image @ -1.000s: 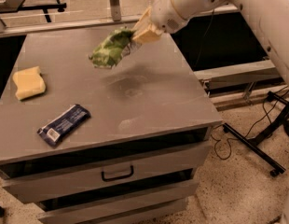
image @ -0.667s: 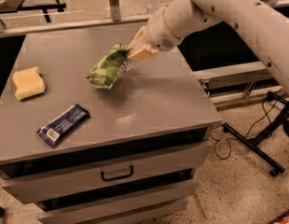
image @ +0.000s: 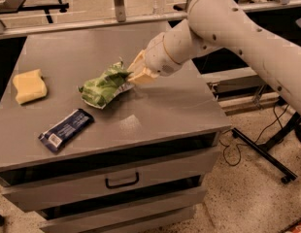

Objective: Move green jalapeno chip bag near rxbar blueberry

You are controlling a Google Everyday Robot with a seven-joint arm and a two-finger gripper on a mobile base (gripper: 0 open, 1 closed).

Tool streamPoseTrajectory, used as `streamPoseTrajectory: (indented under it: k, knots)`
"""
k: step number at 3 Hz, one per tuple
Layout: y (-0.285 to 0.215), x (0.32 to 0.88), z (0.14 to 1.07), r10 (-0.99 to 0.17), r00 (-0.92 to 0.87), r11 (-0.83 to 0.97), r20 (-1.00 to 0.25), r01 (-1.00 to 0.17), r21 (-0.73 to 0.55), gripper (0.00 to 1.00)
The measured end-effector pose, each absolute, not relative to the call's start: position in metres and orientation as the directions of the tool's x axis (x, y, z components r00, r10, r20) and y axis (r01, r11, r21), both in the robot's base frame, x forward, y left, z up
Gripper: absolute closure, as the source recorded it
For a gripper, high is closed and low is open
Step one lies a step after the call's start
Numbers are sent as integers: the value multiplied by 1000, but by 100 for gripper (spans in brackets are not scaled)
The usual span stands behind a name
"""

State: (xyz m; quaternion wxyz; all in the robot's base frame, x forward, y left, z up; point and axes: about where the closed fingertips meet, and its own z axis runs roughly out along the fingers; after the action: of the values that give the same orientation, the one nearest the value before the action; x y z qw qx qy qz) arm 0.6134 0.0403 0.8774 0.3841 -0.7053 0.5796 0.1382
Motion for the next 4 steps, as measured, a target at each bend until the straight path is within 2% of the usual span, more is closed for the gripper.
streamPoseTrajectory:
  k: [1,2,4]
  knots:
    - [43,612,876,-711,292,-38,-640,-925,-379,26]
    - [44,612,875,-710,293,-41,-641,-925,-378,4]
    - [3,609,916,-743,328,-69,-583,-904,-421,0]
